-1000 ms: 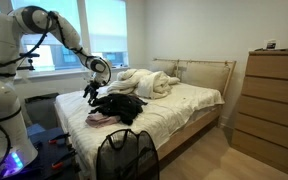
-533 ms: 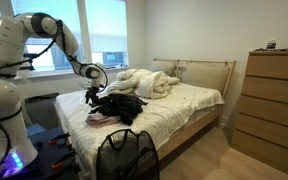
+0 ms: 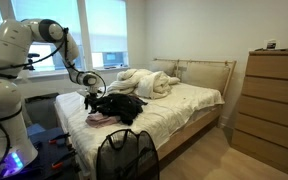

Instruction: Pick up the pink shirt and throw it in the laundry bag

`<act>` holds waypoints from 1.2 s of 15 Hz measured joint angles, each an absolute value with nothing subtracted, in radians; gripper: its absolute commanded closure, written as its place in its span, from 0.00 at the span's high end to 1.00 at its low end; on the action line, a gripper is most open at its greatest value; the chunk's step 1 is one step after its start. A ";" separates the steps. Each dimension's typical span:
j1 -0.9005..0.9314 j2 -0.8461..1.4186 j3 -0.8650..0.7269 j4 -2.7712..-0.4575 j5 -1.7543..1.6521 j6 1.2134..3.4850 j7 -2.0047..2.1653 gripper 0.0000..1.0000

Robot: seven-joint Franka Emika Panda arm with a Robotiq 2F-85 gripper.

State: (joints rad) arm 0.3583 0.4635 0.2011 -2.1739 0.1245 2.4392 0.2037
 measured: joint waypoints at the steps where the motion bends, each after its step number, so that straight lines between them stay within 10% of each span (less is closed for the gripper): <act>1: 0.360 0.475 0.201 -2.180 0.108 2.463 0.203 1.00; 18: 0.476 0.748 0.147 -2.001 -0.261 2.509 0.178 1.00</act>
State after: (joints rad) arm 0.4758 0.7483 0.1470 -2.0010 -0.2606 2.5092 0.1777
